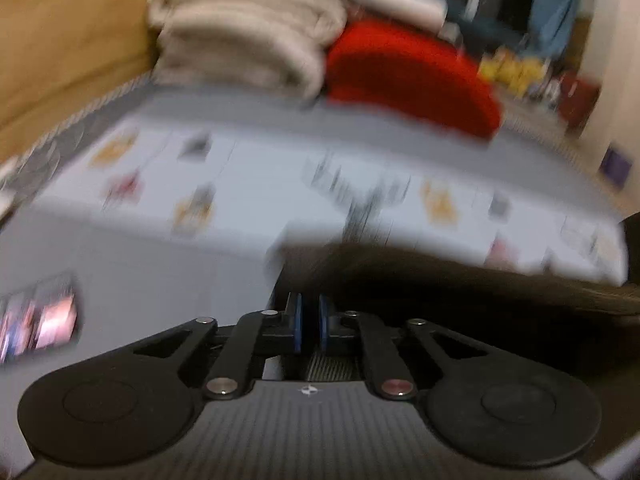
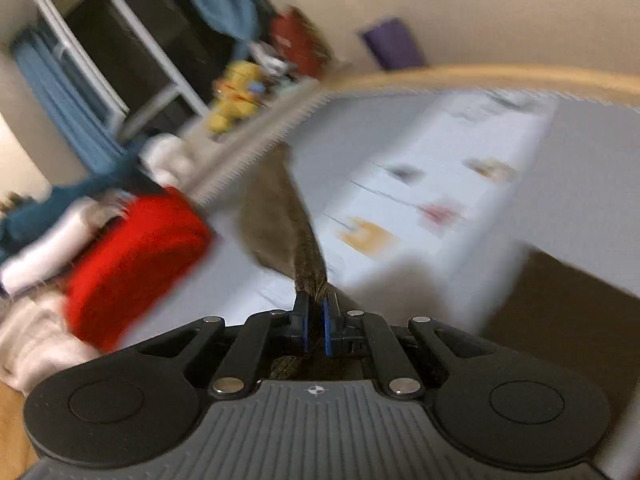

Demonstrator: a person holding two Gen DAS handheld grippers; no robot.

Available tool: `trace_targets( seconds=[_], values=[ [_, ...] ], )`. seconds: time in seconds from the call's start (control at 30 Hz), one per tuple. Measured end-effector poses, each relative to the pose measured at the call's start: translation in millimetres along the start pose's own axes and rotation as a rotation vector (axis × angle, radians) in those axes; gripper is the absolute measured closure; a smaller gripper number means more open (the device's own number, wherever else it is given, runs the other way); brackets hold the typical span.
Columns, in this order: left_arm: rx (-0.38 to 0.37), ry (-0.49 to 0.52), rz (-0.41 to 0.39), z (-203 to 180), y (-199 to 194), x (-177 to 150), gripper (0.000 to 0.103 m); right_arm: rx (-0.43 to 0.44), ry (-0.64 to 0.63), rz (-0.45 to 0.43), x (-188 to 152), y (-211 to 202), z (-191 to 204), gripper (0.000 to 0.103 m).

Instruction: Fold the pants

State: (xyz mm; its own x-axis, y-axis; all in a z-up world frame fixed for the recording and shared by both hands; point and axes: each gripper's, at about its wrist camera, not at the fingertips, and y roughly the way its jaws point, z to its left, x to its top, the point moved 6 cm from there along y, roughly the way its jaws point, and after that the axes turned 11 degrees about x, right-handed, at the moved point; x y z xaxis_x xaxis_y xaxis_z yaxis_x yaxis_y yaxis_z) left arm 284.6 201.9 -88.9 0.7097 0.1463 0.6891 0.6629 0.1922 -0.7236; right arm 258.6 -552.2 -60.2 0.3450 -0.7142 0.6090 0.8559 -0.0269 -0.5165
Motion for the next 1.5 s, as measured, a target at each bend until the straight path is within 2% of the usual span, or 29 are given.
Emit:
trace_targets(
  seconds=[0.07,0.1,0.13,0.17,0.2,0.23,0.27,0.3,0.37,0.43,0.5,0.57,0.67,0.77,0.9,1.03,1.17,1.3,1.5],
  values=[
    [0.0,-0.044,0.152,10,9,-35,0.092,-0.167,0.047,0.1,-40,7,-57,0.094],
    [-0.009,-0.089,0.187,15,9,-43,0.089,-0.233,0.106,0.127,-58,11,-80,0.091],
    [-0.022,-0.127,0.186,18,6,-46,0.074,-0.258,0.163,0.137,-72,14,-97,0.091],
    [-0.03,-0.146,0.178,20,1,-47,0.047,-0.237,0.203,0.143,-82,14,-108,0.089],
    [-0.031,-0.174,0.161,22,-4,-46,0.033,-0.212,0.21,0.144,-82,11,-108,0.084],
    [-0.026,-0.206,0.143,24,-9,-46,0.011,-0.17,0.202,0.131,-77,4,-103,0.079],
    [-0.018,-0.245,0.115,25,-15,-45,0.005,-0.124,0.179,0.06,-71,-8,-98,0.062],
    [-0.019,-0.272,0.092,24,-19,-43,0.005,-0.116,0.153,0.012,-71,-14,-94,0.042],
    [-0.04,-0.309,0.082,18,-25,-44,0.002,-0.169,0.078,-0.002,-72,-22,-92,0.033],
    [-0.047,-0.318,0.085,10,-25,-44,0.001,-0.199,0.055,-0.011,-73,-24,-90,0.033],
    [-0.015,-0.296,0.089,1,-22,-43,0.001,-0.219,0.009,-0.021,-74,-25,-86,0.034],
    [0.002,-0.269,0.093,-9,-23,-44,0.001,-0.264,-0.101,-0.037,-71,-22,-77,0.034],
    [-0.011,-0.247,0.097,-26,-23,-47,0.0,-0.342,-0.289,-0.061,-67,-12,-67,0.032],
    [-0.005,-0.246,0.119,-36,-20,-51,0.0,-0.367,-0.408,-0.058,-73,-5,-56,0.028],
    [0.019,-0.259,0.155,-43,-10,-51,0.0,-0.383,-0.489,-0.035,-77,7,-47,0.027],
    [0.082,-0.233,0.172,-46,-1,-53,0.0,-0.426,-0.546,-0.054,-79,14,-39,0.027],
    [0.095,-0.214,0.202,-46,11,-56,0.0,-0.457,-0.576,-0.044,-81,18,-39,0.027],
    [0.036,-0.188,0.165,-51,9,-50,0.0,-0.463,-0.583,-0.047,-80,19,-40,0.027],
    [0.024,-0.208,0.204,-52,20,-47,0.0,-0.467,-0.514,-0.108,-70,11,-44,0.027]
  ],
)
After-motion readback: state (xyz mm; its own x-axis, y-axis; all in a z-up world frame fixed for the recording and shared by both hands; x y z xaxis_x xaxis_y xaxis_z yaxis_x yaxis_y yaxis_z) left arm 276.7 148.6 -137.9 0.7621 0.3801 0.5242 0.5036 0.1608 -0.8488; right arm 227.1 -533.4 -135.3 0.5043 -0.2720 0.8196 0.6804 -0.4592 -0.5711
